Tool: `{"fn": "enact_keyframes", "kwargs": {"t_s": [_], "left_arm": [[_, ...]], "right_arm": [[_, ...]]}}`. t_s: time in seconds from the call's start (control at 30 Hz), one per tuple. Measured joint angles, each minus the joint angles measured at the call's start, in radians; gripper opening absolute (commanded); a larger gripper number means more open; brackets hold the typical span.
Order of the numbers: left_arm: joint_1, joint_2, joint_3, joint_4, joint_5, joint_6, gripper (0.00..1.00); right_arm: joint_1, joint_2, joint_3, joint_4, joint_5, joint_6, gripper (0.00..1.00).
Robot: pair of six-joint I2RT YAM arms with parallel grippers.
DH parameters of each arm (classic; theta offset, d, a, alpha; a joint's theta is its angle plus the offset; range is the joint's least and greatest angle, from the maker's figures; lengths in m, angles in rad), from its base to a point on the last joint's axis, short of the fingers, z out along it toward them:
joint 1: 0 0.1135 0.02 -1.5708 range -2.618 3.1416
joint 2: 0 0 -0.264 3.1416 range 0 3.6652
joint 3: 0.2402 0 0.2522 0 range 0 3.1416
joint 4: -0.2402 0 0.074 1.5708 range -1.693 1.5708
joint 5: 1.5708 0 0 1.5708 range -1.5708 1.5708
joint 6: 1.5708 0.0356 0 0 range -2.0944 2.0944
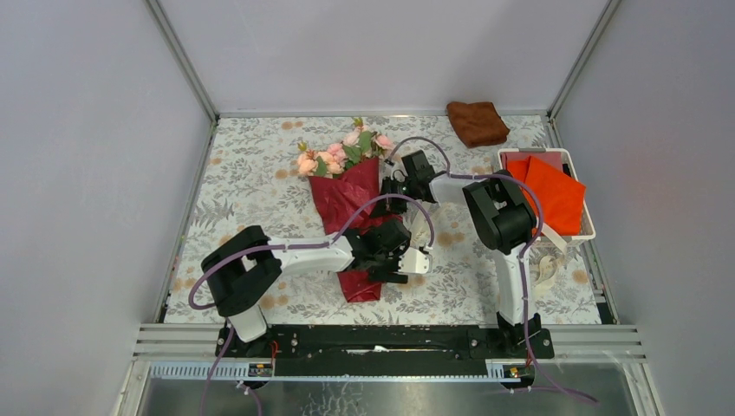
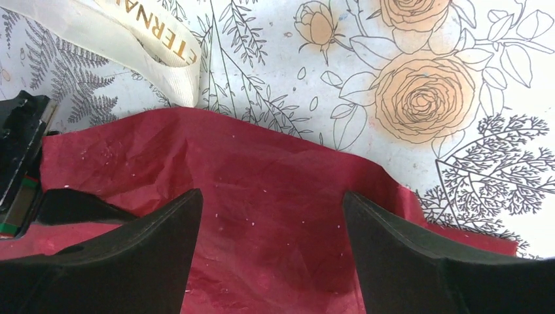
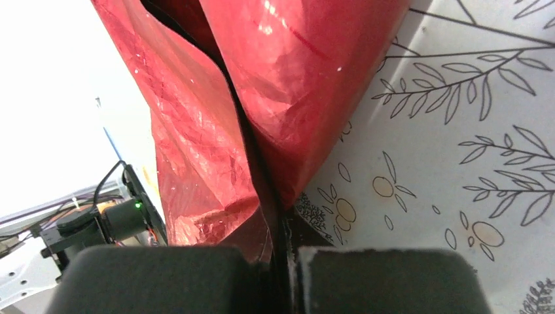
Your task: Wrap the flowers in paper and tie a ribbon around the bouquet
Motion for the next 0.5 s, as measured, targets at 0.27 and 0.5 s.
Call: {"fn": "enact_keyframes", "kwargs": {"t_s": [0.27,0.5], "left_arm": [[0.053,-0.005,0.166,-0.248,0.216,-0.008,0.92],[0.088,0.006,0.299,-0.180,0.336,-0.147,0.89]], "right_arm": [[-0.014,0.035,-0.016,0.164,-0.016,0.151,0.00],[-0.041,0.121,0.051,0.257,-0.050,0.248,0.00]]}}
